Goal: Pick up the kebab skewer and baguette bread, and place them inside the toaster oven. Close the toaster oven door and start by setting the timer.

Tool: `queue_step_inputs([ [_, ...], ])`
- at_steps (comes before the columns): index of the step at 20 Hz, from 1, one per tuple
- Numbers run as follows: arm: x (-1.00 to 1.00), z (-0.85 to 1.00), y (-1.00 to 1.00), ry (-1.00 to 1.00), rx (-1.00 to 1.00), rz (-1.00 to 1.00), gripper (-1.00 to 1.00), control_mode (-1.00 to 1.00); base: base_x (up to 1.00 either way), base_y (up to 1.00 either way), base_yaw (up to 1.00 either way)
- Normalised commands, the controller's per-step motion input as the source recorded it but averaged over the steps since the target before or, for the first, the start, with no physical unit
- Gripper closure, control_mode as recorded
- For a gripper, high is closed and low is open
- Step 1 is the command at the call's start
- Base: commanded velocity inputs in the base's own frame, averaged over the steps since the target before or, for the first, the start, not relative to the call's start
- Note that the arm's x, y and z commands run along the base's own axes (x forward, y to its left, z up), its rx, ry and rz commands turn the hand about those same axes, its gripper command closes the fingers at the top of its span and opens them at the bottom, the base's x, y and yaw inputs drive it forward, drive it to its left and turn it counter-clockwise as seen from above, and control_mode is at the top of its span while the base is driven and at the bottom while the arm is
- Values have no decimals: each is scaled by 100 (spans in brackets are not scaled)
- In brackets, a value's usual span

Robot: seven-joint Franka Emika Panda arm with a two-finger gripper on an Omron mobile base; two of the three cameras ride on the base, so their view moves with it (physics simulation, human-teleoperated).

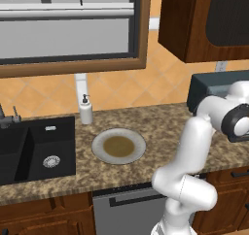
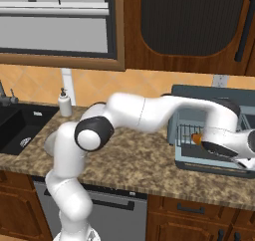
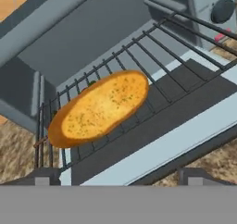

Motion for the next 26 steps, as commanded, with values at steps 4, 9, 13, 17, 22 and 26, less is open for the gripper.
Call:
queue_step_inputs([
  [4,0,0,43,-29,-26,20,-100,-100,0,0,0],
  [9,0,-2,25,-28,-21,18,-100,-100,0,0,0],
  [13,0,-15,1,-18,-15,14,-100,-100,0,0,0],
  [17,0,-13,0,-11,-9,11,-100,-100,0,0,0],
  [22,0,-10,-7,-9,-3,9,-100,-100,0,0,0],
  [26,0,-8,-10,-8,-1,8,-100,-100,0,0,0],
])
